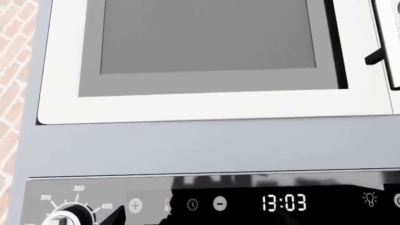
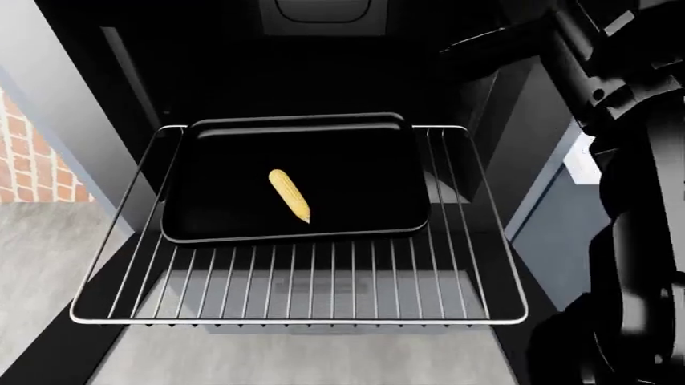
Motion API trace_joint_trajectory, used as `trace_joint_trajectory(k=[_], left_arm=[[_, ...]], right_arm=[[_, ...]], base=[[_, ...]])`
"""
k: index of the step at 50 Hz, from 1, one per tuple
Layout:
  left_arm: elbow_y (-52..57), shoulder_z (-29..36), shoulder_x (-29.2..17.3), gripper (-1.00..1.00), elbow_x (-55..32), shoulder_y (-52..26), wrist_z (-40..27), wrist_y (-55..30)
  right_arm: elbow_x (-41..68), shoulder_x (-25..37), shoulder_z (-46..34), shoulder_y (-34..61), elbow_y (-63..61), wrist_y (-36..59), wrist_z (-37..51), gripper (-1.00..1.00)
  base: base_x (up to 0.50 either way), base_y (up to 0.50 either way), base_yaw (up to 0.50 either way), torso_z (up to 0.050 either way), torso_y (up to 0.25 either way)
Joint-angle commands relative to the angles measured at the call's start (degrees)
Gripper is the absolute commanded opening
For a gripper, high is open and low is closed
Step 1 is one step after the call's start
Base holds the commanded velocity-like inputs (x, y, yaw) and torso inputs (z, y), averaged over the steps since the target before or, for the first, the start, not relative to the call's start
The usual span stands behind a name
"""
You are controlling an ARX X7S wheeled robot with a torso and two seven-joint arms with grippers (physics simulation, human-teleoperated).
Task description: Pick the corn from the oven and place it on the plate on the counter.
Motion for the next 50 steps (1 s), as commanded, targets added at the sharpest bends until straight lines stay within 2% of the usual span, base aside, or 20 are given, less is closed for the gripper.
trace_joint_trajectory(k=[1,4,5,8,13,21,32,50], left_arm=[[0.3,0.1,-0.3,1.00,-1.2,0.3,-1.2,1.2],[0.3,0.3,-0.3,1.00,-1.2,0.3,-1.2,1.3],[0.2,0.4,-0.2,1.00,-1.3,0.1,-1.3,1.3],[0.1,0.7,-0.1,1.00,-1.4,-0.2,-1.6,1.5],[0.2,1.1,0.0,1.00,-1.6,-0.4,-2.1,1.9],[-0.1,1.4,-0.9,1.00,-3.6,-1.8,-3.5,2.5],[0.1,1.7,-1.3,1.00,-4.2,-2.2,-4.0,3.3],[0.0,3.1,-1.7,1.00,-5.4,-3.6,-5.3,4.3]], right_arm=[[51.0,17.5,-4.4,10.7,13.8,-12.8,45.6,1.00],[76.8,16.5,-4.0,10.1,17.6,-13.8,71.4,1.00],[85.4,16.2,-4.6,10.8,19.6,-13.4,73.2,1.00],[108.8,15.3,-6.6,13.3,25.6,-11.4,69.8,1.00],[104.0,14.4,-9.5,14.8,28.6,-10.4,63.0,1.00],[97.4,8.9,-14.1,15.4,31.0,-12.9,55.1,1.00],[92.4,6.6,-17.7,17.9,34.4,-14.8,49.2,1.00],[83.2,6.3,-23.7,15.3,40.2,-20.5,40.8,1.00]], base=[[0.00,0.00,0.00,0.000,0.000],[0.00,0.00,0.00,0.000,0.000],[0.00,0.00,0.00,0.000,0.000],[0.00,0.00,0.00,0.000,0.000],[0.00,0.00,0.00,0.000,0.000],[0.00,0.00,0.00,0.000,0.000],[0.00,0.00,0.00,0.000,0.000],[0.00,0.00,0.00,0.000,0.000]])
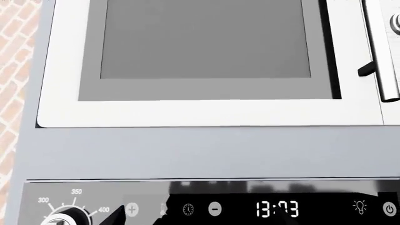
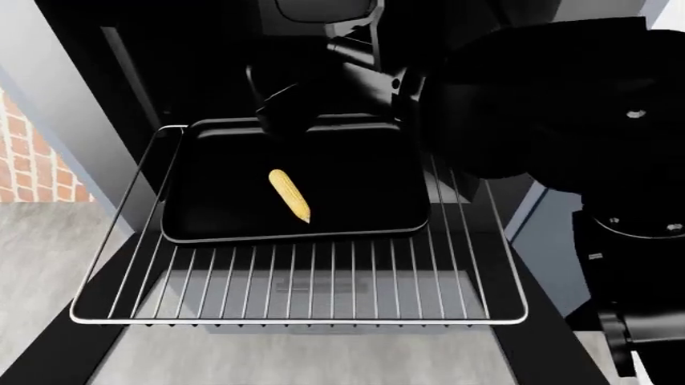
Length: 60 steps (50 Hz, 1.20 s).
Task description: Pick the corn from the oven and place it on the plate on the counter.
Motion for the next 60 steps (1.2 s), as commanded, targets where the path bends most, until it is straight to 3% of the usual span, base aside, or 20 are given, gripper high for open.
trace_joint_trajectory(k=[1,19,42,60], left_arm=[[0.1,0.7,-0.4,1.00,-0.7,-0.6,-0.7,0.7],[0.8,1.0,-1.0,1.00,-0.7,0.5,-0.8,1.9],[0.8,1.9,-1.5,1.00,-0.7,0.0,-0.8,3.1],[1.3,2.3,-2.1,1.00,-0.7,0.5,-1.0,4.1]], right_arm=[[-3.7,-0.2,-3.4,-1.3,3.1,-2.7,-3.7,1.00],[-4.1,1.7,-5.6,-10.1,1.3,-4.0,-2.3,1.00],[-10.5,0.9,-9.0,-10.7,12.4,-9.5,-8.7,1.00],[-11.2,-0.2,-10.7,-12.1,12.9,-10.4,-9.6,1.00]], base=[[0.00,0.00,0.00,0.000,0.000],[0.00,0.00,0.00,0.000,0.000],[0.00,0.00,0.00,0.000,0.000],[0.00,0.00,0.00,0.000,0.000]])
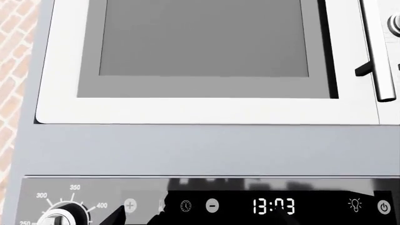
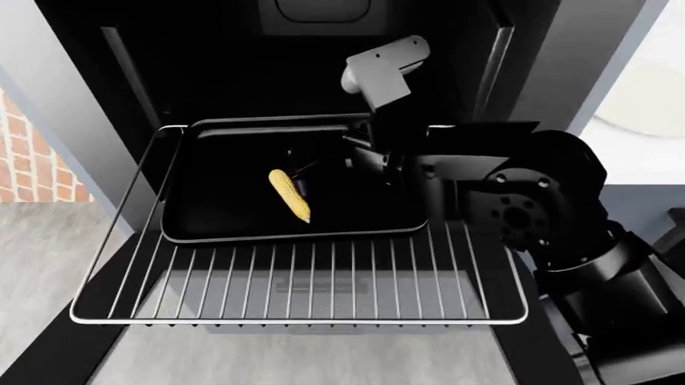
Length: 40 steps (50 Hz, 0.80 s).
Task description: Pick the corn from the oven and place it on the plate on the counter.
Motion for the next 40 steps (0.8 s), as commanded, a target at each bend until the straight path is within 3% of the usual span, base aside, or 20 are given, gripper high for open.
trace_joint_trajectory(k=[1,40], left_arm=[[0.3,0.2,-0.4,1.00,-0.1,0.2,-0.1,0.7],[0.3,1.9,-1.2,1.00,0.3,-0.1,0.3,2.1]], right_arm=[[-0.9,-0.9,-1.4,-1.1,1.2,-1.1,-1.2,1.00],[-3.3,-3.7,-4.8,-4.5,5.5,-4.9,-3.3,1.00]], base=[[0.00,0.00,0.00,0.000,0.000],[0.00,0.00,0.00,0.000,0.000]])
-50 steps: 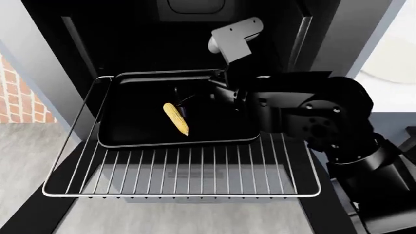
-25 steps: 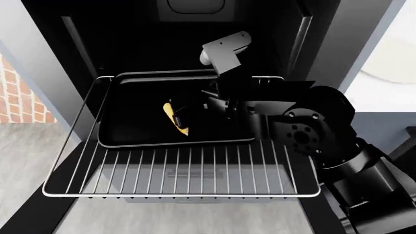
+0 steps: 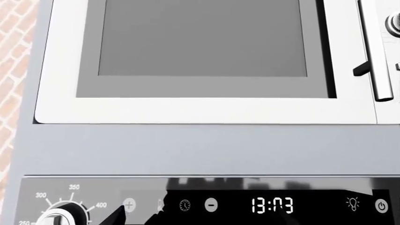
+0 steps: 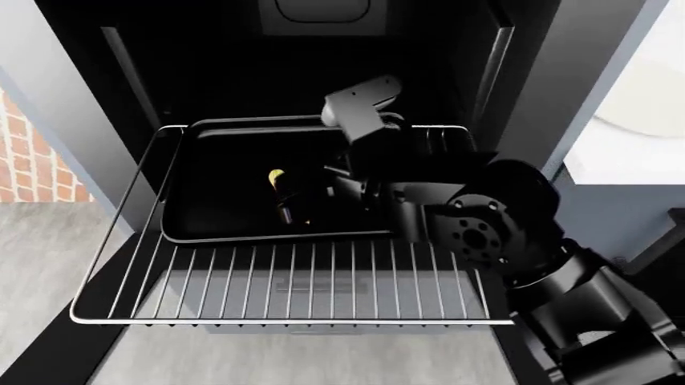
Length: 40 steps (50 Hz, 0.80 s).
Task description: Pick the corn from the oven and place it on the plate on the counter.
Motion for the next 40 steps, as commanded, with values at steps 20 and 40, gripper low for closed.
trace_joint_trajectory(k=[20,40], left_arm=[[1.1,0.0,-0.9,1.00,0.4,1.8,0.1,1.9],[0.9,1.2,-0.2,1.00,1.7,2.0,0.8,2.2]], right_arm=[[0.5,-2.4,-2.3,0.3,6.1,1.9,-1.5,1.00],[0.0,-2.1,-3.2,-1.0,6.6,0.3,-2.2,1.00]], base=[[0.00,0.00,0.00,0.000,0.000],[0.00,0.00,0.00,0.000,0.000]])
